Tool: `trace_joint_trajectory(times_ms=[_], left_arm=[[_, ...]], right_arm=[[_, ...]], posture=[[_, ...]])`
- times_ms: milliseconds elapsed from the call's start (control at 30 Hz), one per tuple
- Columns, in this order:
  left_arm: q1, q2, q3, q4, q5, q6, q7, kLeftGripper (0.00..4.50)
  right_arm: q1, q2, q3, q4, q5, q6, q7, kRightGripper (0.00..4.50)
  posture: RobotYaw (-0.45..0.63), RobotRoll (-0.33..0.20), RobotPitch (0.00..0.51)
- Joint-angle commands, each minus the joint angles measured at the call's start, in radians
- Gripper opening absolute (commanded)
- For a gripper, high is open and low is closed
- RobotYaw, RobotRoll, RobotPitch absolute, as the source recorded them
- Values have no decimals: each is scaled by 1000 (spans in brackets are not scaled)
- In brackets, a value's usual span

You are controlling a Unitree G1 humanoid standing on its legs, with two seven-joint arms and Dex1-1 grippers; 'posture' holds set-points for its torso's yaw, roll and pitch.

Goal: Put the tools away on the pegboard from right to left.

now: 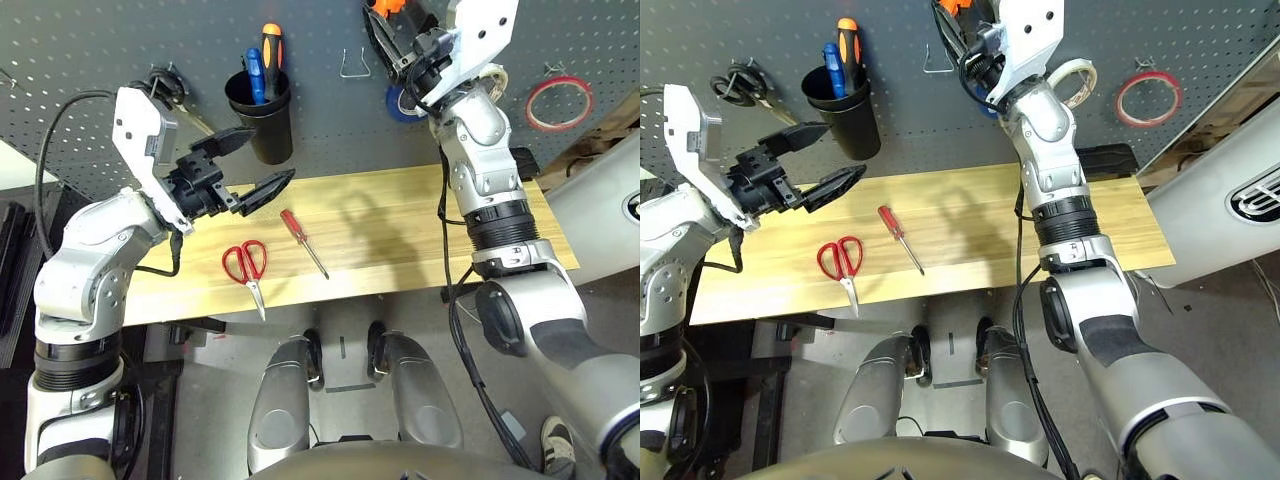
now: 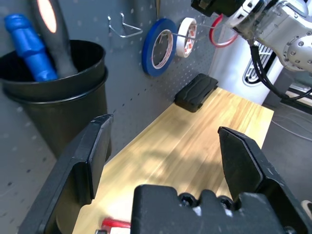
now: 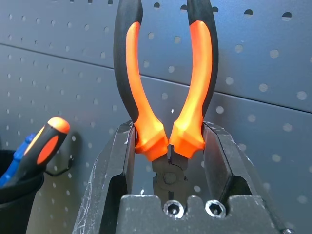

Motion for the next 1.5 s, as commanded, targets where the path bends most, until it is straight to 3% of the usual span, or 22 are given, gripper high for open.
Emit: trace_joint_trajectory(times_ms=[33, 600, 1500], left_arm=[[18, 18, 11, -20, -15, 0, -12, 4500], [12, 40, 6, -16, -31, 15, -22, 4500], [42, 39, 13, -58, -61, 35, 28, 4500]], right_arm=[[-43, 9, -4, 38, -24, -72, -30, 2143], [-158, 69, 5, 353, -116, -283, -151, 2143], [-187, 69, -7, 549, -147, -317, -174, 2143]], posture=[[47, 0, 176], [68, 0, 191], [102, 0, 205]])
